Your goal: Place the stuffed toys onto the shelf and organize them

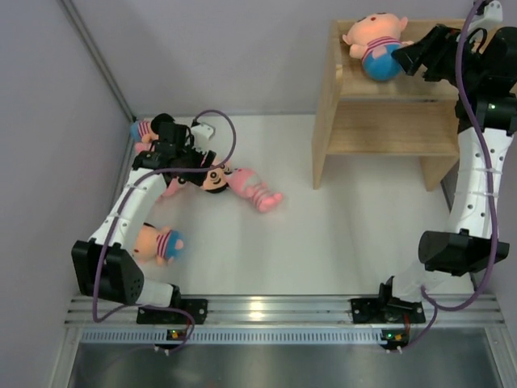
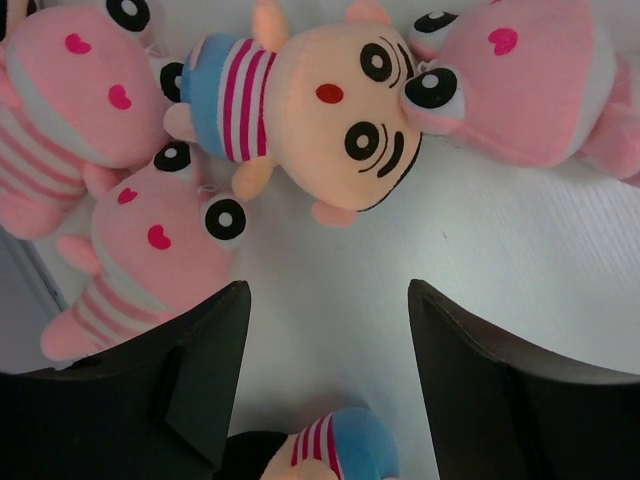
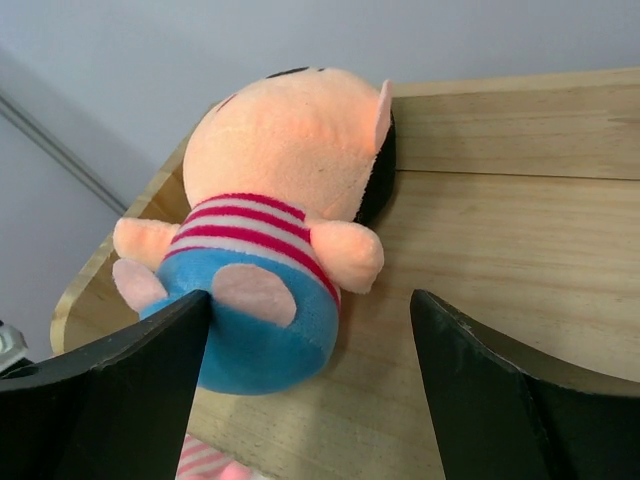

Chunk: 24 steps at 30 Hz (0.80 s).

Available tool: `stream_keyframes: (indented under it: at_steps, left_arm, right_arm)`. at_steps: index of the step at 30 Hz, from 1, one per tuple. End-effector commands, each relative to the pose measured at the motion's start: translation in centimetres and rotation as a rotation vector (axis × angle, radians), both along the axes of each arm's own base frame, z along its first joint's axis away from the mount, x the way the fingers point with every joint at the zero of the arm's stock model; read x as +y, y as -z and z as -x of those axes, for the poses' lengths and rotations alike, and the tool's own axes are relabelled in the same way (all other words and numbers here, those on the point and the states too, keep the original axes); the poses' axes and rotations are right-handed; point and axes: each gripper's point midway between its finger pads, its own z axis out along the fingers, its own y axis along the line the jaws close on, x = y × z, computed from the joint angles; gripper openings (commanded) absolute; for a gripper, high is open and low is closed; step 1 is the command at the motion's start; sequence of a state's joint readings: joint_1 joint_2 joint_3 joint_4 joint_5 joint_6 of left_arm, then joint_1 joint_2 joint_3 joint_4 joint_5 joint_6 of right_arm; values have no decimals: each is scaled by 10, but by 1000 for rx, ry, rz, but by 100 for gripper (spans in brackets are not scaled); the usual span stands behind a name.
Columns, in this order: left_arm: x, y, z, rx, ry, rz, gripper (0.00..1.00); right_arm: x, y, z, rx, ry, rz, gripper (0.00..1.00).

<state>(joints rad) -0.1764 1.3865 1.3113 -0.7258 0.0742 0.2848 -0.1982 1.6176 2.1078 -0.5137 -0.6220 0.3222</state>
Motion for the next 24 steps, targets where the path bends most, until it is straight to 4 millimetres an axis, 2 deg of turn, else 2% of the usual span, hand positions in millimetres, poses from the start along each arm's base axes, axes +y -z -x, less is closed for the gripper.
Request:
stream_keyframes:
  at_steps: [1,2,3,4,5,8,9,10,12,13,17,21,24]
  left_arm:
    - [2,0,-25,-81,49,-96,71]
    - [1,0,-30,-81,61,-102,71]
    - [0,14,-36,-46,68,-112,72]
    - [0,19,-40,-34,76,-122,72]
    - [0,17,-48,-40,76,-128,72]
    - [0,47,-63,30,67,-144,72]
    - [8,48,-71,32,28,-164,72]
    - [11,64,-75,70,24,-171,72]
    - [19,70,-85,81,-5,-176,72]
    - [21,86,-88,117,-16,-178,72]
    - [28,102,-99,152,-53,-155,71]
    - [32,111,-106,171,-59,-135,72]
    - [35,117,-111,182,-85,-126,71]
  right_arm:
    - [-1,-19,16,-52,45,21,81]
    - [-2,-14,15,-39,54,17,81]
    - [-2,-13,17,-40,59,19,81]
    - [-2,-17,24,-54,63,30,81]
    - [-5,-14,25,-44,84,39,81]
    - [-10,-16,33,-60,121,76,81]
    - [-9,-21,38,-74,122,75,81]
    - [-9,-22,40,-79,120,73,81]
    - [-4,-26,44,-93,101,72,81]
    - [-2,-28,48,-99,87,74,81]
    - [-1,-37,62,-113,94,95,80]
    - [3,-51,85,-173,96,117,81]
    - [4,-54,94,-194,100,122,81]
